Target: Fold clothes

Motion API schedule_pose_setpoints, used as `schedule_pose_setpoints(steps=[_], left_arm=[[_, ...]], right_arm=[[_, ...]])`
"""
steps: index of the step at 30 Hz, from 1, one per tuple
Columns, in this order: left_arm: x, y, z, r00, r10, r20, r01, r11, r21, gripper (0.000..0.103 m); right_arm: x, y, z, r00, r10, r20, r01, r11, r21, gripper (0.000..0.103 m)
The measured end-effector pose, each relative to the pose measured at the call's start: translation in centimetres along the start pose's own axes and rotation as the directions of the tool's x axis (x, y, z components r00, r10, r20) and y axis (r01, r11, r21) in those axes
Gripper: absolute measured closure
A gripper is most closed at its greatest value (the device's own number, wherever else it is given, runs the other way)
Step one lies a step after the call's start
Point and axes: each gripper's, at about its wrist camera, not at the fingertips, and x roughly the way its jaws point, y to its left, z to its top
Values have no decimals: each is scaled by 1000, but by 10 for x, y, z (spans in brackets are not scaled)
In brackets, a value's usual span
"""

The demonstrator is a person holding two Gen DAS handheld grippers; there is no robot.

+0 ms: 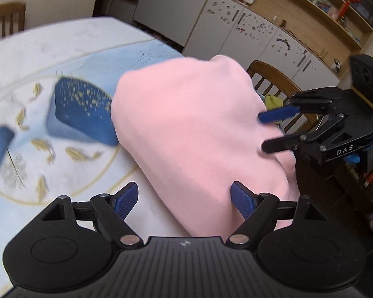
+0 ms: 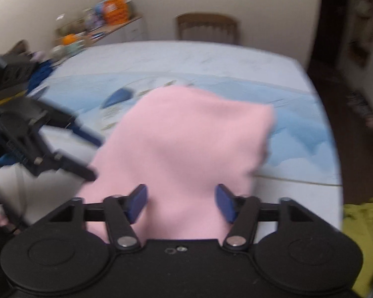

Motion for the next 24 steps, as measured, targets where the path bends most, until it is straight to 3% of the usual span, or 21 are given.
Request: schedule_pose_setpoints(steps=[2,8,14,17,21,24], left_arm=[[6,3,-1,1000,-24,-10,23,999,-27,21],[18,7,-6,996,-73,-42,70,995,-71,18],[32,16,-10,986,-140,-84,126,979,-160,9],[36,13,-12,983,-163,-84,146,974,-175,9],[42,8,-13,980,-183,-73,168,970,-175,9],[41,13,-14,981,-189,-53,175,963,-206,17]], right_arm=[[-2,-8,-3,999,-43,29,41,997,71,0],[39,-45,-29,995,34,-92,-4,954,299,0],[66,-80,-64,977,197,-81,-111,794,597,0],[73,-81,-70,973,224,-54,-139,757,638,0],[78,-73,-67,964,264,-14,-197,752,629,0],[79,-70,-60,958,287,9,-233,757,611,0]])
